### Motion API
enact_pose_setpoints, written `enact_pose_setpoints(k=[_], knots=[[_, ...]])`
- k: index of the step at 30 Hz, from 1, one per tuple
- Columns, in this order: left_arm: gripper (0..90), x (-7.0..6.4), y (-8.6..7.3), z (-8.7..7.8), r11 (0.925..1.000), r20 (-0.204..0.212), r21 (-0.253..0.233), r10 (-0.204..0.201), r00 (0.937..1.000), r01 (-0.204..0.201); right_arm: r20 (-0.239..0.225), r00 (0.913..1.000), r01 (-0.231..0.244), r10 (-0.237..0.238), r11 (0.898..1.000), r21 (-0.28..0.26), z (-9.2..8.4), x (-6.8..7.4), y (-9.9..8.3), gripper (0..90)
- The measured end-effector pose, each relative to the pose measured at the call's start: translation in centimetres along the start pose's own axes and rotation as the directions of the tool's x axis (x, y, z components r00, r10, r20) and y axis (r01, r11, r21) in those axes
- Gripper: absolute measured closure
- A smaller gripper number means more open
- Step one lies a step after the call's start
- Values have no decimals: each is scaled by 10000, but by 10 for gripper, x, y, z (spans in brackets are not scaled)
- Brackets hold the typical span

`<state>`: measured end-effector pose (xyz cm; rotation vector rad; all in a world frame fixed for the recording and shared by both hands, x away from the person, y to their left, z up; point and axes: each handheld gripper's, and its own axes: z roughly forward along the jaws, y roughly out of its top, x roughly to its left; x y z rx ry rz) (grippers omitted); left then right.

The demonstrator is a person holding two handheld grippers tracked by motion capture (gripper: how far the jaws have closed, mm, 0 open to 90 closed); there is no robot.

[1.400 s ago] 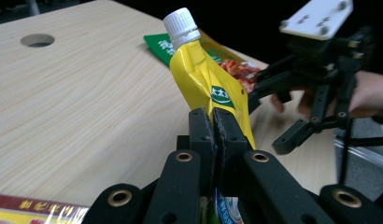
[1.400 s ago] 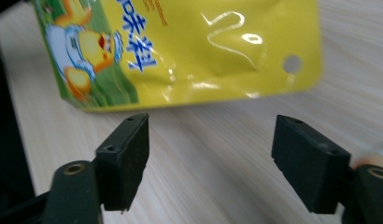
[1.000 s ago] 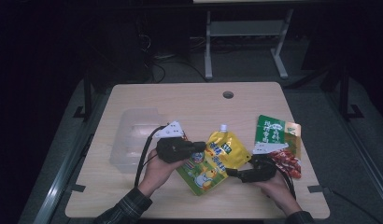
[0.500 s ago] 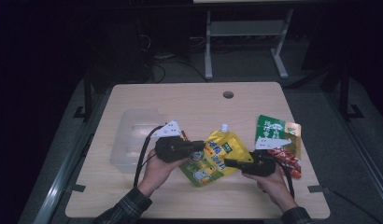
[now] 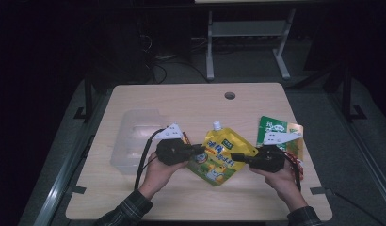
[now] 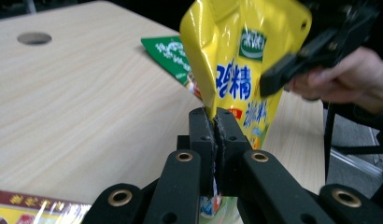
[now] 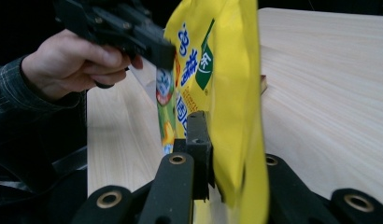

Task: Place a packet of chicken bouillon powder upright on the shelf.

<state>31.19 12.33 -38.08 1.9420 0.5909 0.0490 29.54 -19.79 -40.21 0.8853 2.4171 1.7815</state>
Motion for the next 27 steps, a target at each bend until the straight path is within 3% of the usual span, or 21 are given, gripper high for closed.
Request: enact_pose_setpoints(k=[5,10,19,22,27], knots=[[876,-2,-10,9,9982,-29,598,-60,10000,61,81,9995,304,-305,9995,95,-2,2,9,845],[865,-2,-11,9,9985,-48,534,-71,10000,74,17,9991,426,-426,9989,219,-2,1,13,848],[591,-12,-20,1,9941,-1012,990,548,9934,-447,-148,9981,604,-600,9979,251,-8,7,19,852],[531,-13,-26,-6,9937,-990,1085,394,9943,-286,50,9978,660,-661,9977,137,-13,7,22,853],[468,-25,-43,-14,9881,-719,1475,550,9959,-439,467,9976,505,-508,9987,76,-17,5,26,854]])
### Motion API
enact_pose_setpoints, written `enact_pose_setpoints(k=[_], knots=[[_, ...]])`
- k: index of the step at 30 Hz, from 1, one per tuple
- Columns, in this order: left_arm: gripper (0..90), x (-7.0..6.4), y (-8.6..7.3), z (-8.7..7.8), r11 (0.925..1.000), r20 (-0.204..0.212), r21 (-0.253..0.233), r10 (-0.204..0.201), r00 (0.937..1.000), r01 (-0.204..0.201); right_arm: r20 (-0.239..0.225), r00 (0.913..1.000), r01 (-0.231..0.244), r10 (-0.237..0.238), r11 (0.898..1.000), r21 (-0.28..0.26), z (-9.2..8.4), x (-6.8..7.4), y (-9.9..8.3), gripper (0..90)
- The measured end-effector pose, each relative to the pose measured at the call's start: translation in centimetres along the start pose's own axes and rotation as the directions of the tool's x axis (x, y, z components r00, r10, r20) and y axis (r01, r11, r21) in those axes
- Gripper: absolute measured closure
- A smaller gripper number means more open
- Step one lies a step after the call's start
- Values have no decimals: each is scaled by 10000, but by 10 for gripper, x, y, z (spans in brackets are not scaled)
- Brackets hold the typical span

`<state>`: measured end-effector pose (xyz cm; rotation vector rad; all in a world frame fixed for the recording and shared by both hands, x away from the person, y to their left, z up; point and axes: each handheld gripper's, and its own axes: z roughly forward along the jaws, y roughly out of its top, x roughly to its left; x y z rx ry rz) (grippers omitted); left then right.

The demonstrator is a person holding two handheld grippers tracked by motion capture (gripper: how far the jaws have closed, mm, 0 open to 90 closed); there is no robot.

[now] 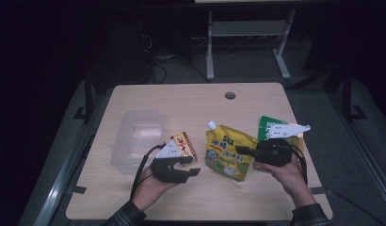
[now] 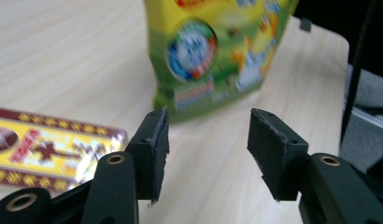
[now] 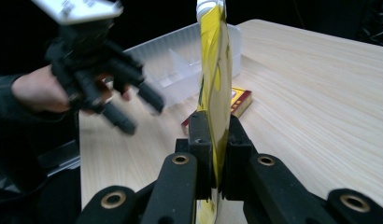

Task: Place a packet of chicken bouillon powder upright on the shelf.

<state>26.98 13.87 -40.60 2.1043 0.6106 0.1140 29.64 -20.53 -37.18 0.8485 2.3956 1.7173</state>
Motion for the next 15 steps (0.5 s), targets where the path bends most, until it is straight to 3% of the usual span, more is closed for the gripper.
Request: enact_pose_setpoints(k=[13,15], knots=[[325,-12,-38,-11,9957,335,801,443,9985,-469,383,9992,115,-121,9998,165,28,7,24,854],[305,-14,-44,-11,9958,410,850,291,9987,-325,432,9990,132,-143,9996,264,35,9,28,854]])
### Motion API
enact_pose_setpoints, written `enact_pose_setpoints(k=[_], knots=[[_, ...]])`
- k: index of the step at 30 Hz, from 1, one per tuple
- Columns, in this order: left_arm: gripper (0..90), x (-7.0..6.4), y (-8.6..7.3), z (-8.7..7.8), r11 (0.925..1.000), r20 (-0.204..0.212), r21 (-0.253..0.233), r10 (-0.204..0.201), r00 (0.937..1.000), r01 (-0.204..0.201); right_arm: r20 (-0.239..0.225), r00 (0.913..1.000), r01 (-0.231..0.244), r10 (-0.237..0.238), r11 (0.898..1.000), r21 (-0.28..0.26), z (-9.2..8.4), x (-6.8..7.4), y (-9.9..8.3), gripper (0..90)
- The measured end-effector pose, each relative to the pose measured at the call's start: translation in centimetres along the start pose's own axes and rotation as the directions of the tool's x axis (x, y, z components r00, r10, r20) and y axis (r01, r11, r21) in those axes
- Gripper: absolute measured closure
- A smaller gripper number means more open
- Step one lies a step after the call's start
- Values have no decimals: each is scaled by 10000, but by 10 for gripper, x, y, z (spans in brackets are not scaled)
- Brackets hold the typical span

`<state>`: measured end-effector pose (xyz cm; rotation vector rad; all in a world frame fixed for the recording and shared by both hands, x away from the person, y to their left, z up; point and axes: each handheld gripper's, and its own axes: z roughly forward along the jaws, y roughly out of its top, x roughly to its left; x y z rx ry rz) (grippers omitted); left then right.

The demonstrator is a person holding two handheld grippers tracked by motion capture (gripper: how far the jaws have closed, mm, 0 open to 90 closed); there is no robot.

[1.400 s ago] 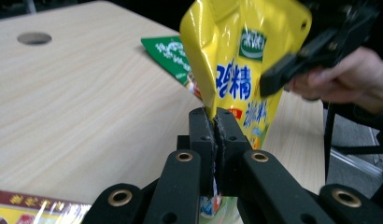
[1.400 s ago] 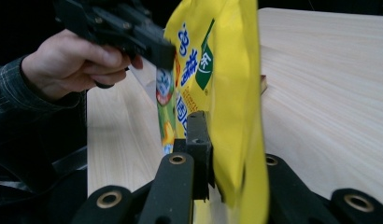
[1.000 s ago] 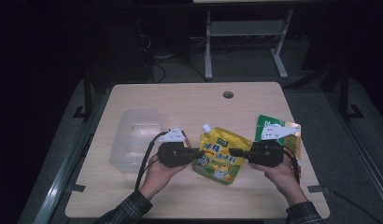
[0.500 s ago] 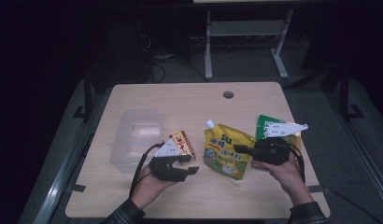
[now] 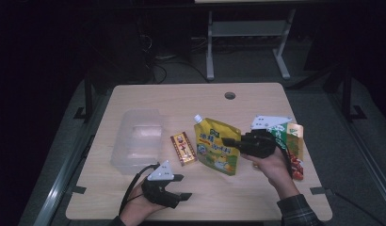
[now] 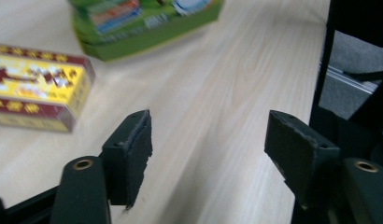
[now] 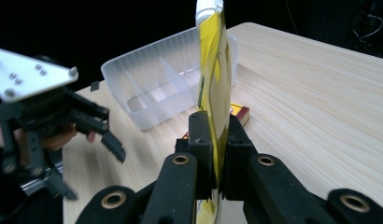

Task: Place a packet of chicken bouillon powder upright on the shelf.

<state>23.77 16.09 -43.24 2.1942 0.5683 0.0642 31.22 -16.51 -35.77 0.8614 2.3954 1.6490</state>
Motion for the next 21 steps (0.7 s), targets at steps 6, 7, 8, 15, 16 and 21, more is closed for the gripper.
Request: enact_pose_setpoints(k=[6,7,8,15,16,21], knots=[[268,-6,-4,0,9999,65,46,164,9998,-164,148,9998,115,-117,9999,96,18,4,14,854],[261,-6,-5,0,9999,64,42,160,9999,-160,168,9997,155,-157,9998,109,20,5,17,857],[254,-6,-6,0,9999,71,61,135,9999,-136,90,9998,194,-195,9998,52,23,6,20,858],[235,-6,-10,1,9997,116,187,150,9998,-152,-121,9987,492,-494,9987,-118,42,11,42,859],[235,-6,-10,2,9996,123,194,198,9997,-200,-154,9984,548,-550,9984,-118,44,12,45,859],[234,-7,-8,3,9994,131,153,321,9994,-323,-271,9963,805,-815,9961,-374,55,19,62,859]])
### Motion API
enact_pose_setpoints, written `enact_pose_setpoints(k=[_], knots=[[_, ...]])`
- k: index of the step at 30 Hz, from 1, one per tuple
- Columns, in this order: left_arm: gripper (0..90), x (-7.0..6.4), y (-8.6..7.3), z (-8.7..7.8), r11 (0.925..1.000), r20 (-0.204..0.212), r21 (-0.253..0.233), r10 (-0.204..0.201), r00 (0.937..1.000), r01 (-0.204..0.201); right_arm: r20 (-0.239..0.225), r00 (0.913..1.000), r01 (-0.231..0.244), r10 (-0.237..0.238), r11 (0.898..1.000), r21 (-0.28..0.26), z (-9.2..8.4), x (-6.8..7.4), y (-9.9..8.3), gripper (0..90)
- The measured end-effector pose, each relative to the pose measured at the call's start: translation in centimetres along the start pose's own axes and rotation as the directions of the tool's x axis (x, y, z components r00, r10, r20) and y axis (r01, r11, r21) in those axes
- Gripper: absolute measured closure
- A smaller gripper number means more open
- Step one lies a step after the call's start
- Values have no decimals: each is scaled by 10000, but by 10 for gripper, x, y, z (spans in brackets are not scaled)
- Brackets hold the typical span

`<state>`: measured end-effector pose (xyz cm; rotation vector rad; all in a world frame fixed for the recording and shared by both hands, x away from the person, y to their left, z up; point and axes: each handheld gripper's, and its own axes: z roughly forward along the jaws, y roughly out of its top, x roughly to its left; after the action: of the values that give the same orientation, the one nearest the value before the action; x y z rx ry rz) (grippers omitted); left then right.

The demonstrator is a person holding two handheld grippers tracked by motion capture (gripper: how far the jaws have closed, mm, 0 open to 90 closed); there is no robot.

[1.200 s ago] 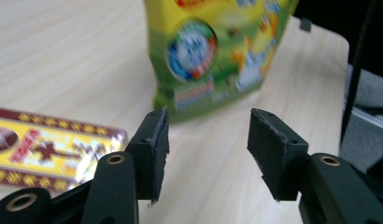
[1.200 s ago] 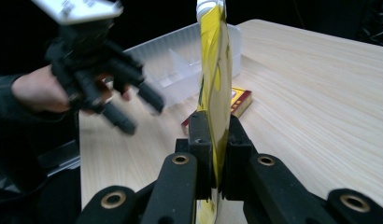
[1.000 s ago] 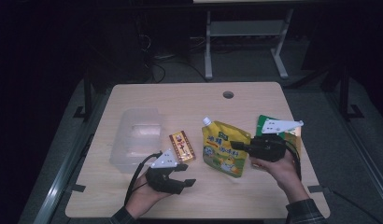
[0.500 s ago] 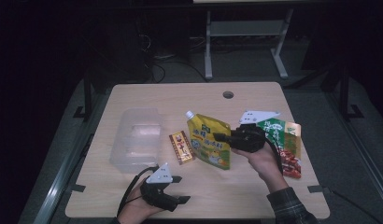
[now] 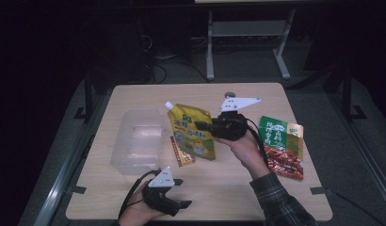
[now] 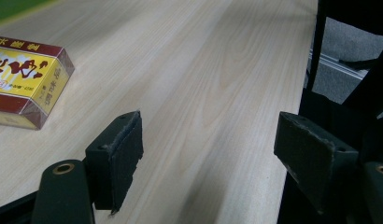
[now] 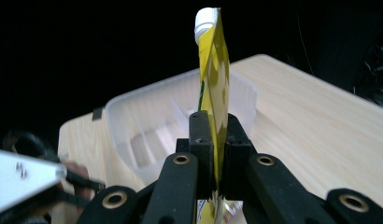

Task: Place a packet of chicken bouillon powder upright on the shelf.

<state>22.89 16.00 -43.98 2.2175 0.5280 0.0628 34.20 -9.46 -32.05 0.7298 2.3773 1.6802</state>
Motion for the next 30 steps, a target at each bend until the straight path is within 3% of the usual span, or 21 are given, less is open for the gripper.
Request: enact_pose_setpoints(k=[8,15,22,30], knots=[[231,0,0,0,10000,42,-43,-2,10000,2,-341,9994,80,-90,9995,-298,33,9,24,859],[227,-1,0,1,10000,35,-25,46,10000,-46,-697,9973,217,-250,9986,-477,73,21,40,859],[227,2,-1,-2,9998,-80,-7,174,9998,-174,-973,9950,175,-233,9980,-604,110,28,47,859],[223,4,-7,-7,10000,-140,72,23,9999,-22,-1134,9935,28,-115,9971,-762,142,31,47,859]])
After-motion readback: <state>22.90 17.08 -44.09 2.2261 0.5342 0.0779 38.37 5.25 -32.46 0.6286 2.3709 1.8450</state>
